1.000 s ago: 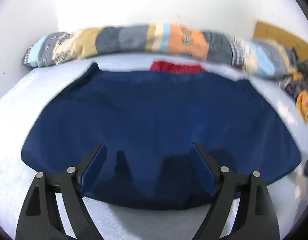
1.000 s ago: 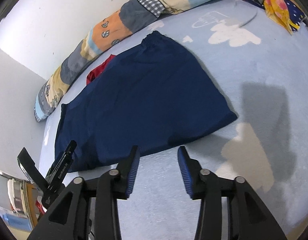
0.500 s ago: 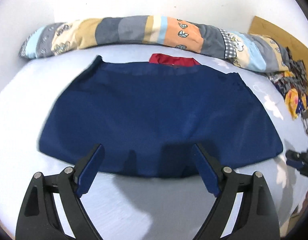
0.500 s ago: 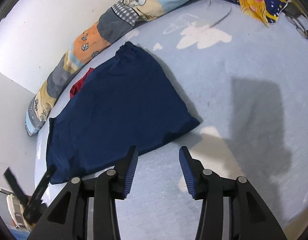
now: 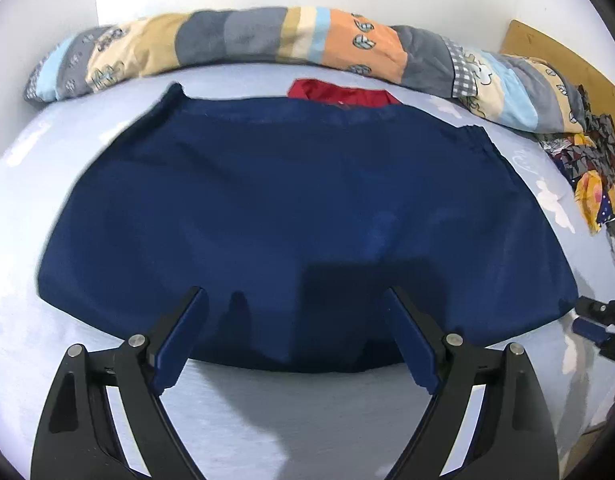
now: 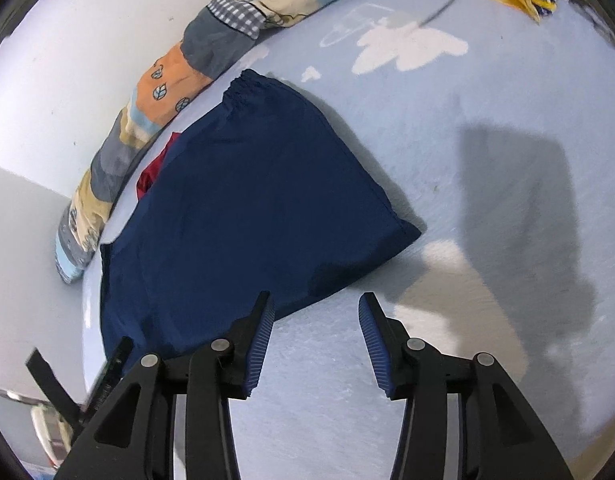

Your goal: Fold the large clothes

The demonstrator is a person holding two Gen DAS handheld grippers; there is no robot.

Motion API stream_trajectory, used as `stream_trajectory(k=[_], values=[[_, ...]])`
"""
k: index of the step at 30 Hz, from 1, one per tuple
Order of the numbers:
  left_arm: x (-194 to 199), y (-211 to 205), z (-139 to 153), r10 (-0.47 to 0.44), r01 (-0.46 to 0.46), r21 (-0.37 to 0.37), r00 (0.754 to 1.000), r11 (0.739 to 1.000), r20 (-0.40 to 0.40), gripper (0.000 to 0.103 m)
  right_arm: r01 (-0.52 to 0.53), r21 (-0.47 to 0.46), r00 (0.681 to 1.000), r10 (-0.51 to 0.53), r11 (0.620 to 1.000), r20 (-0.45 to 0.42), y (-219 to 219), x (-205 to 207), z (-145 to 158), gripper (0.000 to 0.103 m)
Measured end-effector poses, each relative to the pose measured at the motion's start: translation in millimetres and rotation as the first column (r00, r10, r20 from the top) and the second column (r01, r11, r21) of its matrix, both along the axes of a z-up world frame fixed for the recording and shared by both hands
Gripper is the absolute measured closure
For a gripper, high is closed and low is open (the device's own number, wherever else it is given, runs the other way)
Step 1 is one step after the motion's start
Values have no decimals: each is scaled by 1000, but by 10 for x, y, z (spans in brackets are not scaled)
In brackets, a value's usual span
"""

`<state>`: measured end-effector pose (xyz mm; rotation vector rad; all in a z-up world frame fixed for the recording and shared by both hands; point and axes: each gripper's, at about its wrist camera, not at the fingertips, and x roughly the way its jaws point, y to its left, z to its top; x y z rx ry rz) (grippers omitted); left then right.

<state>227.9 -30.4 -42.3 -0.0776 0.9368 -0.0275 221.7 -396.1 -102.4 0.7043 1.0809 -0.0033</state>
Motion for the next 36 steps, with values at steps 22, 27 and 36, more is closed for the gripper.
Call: stream_trajectory(k=[22, 27, 36], values=[[221, -166, -326, 110, -114, 73, 993, 991, 52, 12, 215, 271, 974, -227, 938, 15, -251, 250, -503, 46], [307, -133, -274, 142, -146, 37, 985, 989, 95, 12, 196, 309, 961, -245, 931, 130, -221, 401, -502, 42], [505, -152, -200, 149, -154, 16, 975, 988, 166, 10, 148, 315, 968, -202, 937, 148, -75, 606, -558, 66]])
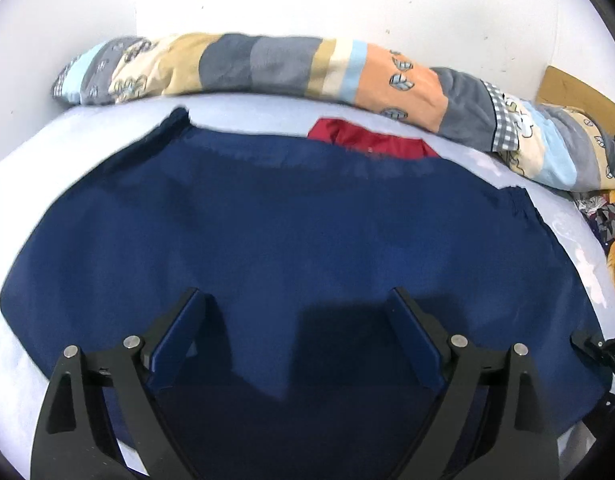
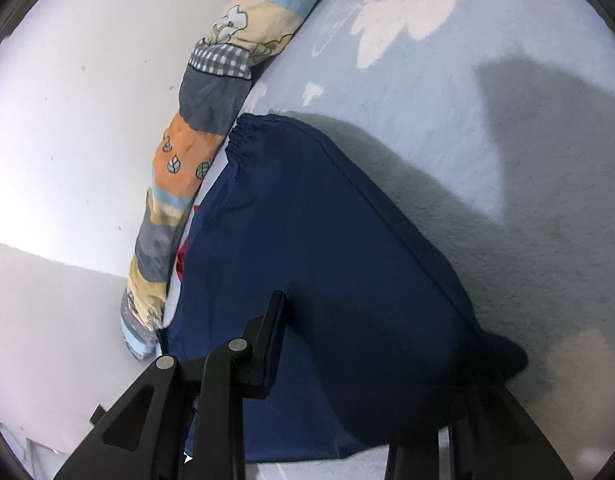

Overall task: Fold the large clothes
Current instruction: 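Grasp the side edge of the folded shirt with the right gripper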

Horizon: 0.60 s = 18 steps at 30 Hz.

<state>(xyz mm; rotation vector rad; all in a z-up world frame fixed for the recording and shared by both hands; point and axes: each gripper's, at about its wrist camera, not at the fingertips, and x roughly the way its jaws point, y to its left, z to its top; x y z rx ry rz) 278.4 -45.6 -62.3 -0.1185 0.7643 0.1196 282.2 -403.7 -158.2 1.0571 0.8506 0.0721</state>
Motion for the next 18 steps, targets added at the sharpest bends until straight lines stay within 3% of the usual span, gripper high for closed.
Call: stream_trajectory(k=[2, 5, 7, 9, 18], values=[[113, -34, -171, -32, 34, 32, 997, 999, -68, 7, -3, 5, 1000, 3, 1000, 1, 24, 41, -4, 59], [133, -20, -194, -34, 36, 30, 998, 999, -61, 6, -10, -26, 1000, 11, 1000, 10, 62, 90, 20, 58], [120, -22, -196, -34, 35, 29, 998, 999, -57, 6, -19, -43, 1000, 20, 999, 5, 76, 94, 44, 84], [117, -20, -196, -34, 35, 30, 998, 999, -58, 5, -23, -65, 1000, 24, 998, 15, 85, 83, 137, 91], [28, 25, -182, -1, 3, 43, 998, 999, -63, 5, -50, -140, 987, 70, 989, 143, 250, 2, 665, 94]])
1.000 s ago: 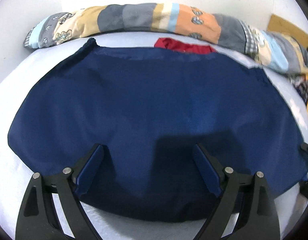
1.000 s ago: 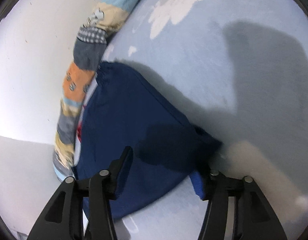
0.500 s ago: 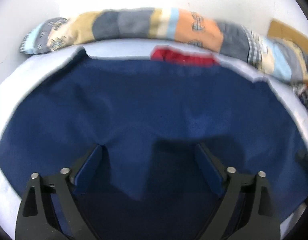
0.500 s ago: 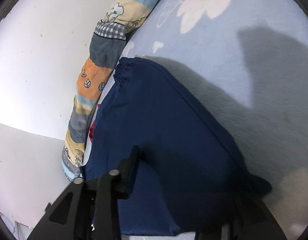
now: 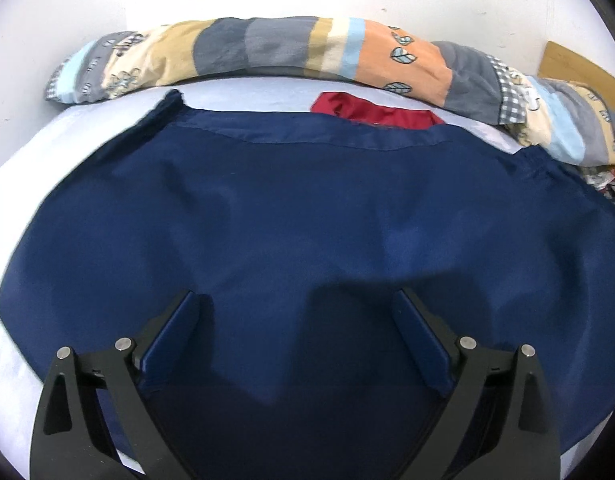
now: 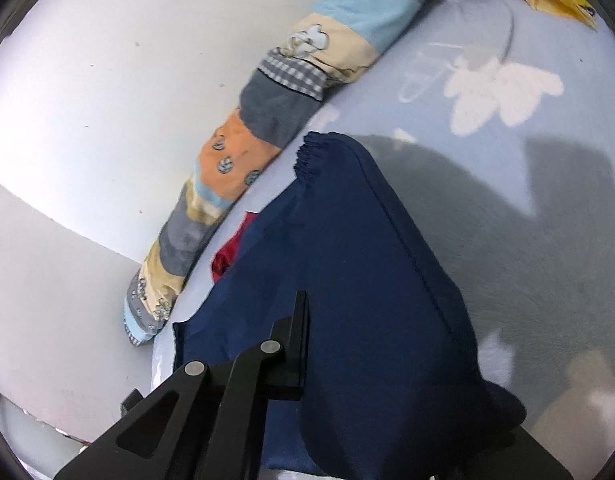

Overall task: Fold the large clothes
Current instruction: 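Grasp the side edge of the folded shirt with the right gripper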

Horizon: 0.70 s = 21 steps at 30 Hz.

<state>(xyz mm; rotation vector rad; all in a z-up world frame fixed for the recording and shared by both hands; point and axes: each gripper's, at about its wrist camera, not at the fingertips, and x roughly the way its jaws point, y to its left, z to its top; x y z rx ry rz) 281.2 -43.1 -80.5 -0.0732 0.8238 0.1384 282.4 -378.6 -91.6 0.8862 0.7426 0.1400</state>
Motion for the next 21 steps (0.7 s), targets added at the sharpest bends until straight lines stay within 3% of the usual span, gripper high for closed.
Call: stream_trajectory(k=[5, 8, 10, 11, 17, 21], values=[[-1, 15, 24, 0, 0, 6, 1000, 1000, -1, 5, -9, 7, 1000, 9, 1000, 17, 30, -44, 83, 95], [-49, 79, 89, 52, -53, 16, 997, 998, 54, 5, -17, -3, 1000, 17, 1000, 25, 50, -66, 131, 95], [35, 9, -62, 4, -3, 54, 1000, 999, -14, 3, -20, -1, 999, 20, 1000, 27, 58, -66, 157, 95], [31, -1, -55, -3, 3, 58, 1000, 998, -6, 4, -25, 0, 999, 25, 1000, 29, 59, -70, 165, 95], [-32, 91, 39, -21, 20, -20, 1000, 1000, -20, 4, -34, -9, 999, 34, 999, 38, 81, -81, 232, 95], [-84, -11, -15, -99, 102, 75, 994, 992, -44, 4, -31, -5, 998, 31, 1000, 46, 113, -84, 253, 94]])
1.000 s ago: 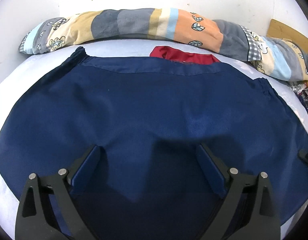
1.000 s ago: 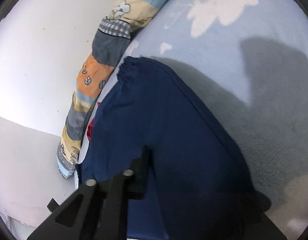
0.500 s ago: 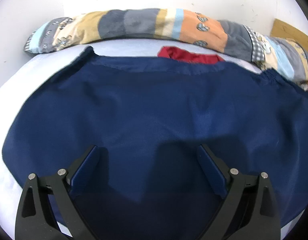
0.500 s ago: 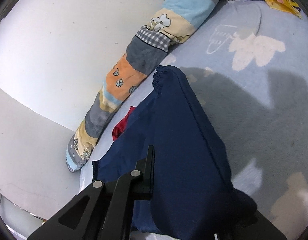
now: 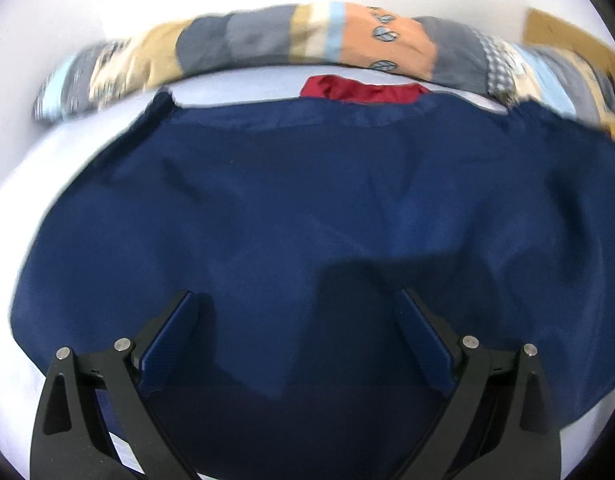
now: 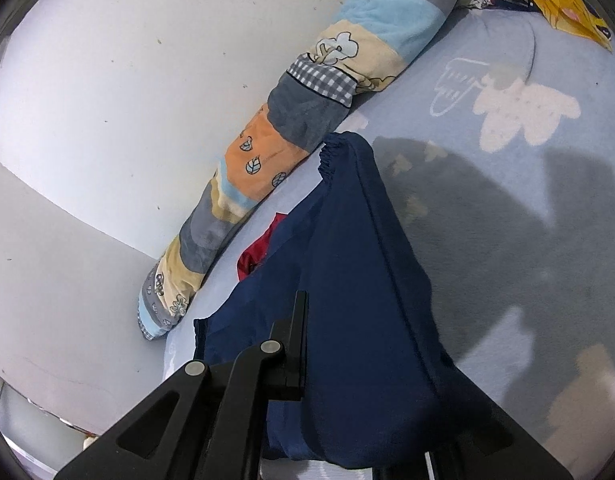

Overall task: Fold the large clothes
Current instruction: 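Grasp the side edge of the folded shirt with the right gripper, then fold the held side over the other half with the right gripper and release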

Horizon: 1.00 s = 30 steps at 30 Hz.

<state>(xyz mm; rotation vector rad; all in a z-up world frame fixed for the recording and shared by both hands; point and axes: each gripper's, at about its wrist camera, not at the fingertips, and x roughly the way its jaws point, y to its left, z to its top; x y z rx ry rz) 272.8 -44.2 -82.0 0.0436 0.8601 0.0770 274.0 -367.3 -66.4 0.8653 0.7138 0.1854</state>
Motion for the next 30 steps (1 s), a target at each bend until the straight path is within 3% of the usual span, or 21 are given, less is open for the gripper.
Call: stream_trajectory(k=[4, 8, 10, 15, 21, 24, 25, 28, 30], values=[[-63, 176, 261, 30, -30, -70, 1000, 997, -5, 4, -4, -12, 1000, 4, 1000, 4, 26, -14, 20, 95], [-219, 466, 577, 41, -43, -72, 999, 997, -31, 4, -3, -6, 1000, 3, 1000, 7, 39, -11, 41, 94], [-330, 601, 619, 47, -47, -83, 999, 995, 0, 4, -3, -14, 1000, 3, 1000, 7, 51, -4, 52, 94], [-209, 604, 344, 67, -66, -75, 998, 995, 6, 4, 5, -17, 1000, -5, 1000, 10, 81, -8, 63, 94], [-216, 126, 289, -45, 51, -41, 991, 998, 123, 4, -1, -56, 1000, 2, 998, 16, 136, -36, 98, 94], [-112, -106, -11, -77, 76, 89, 997, 993, 15, 3, -3, -60, 1000, 4, 998, 14, 139, -32, 107, 94], [-120, -68, -13, -67, 65, 58, 998, 996, 23, 4, -3, -58, 1000, 4, 998, 17, 137, -38, 105, 94], [-32, 133, 147, -34, 29, -85, 998, 996, -53, 4, -3, -65, 1000, 4, 998, 12, 172, -26, 111, 94], [-88, 334, 389, 12, -12, -165, 1000, 986, -5, 4, -6, -63, 1000, 7, 998, 20, 200, -13, 154, 94]])
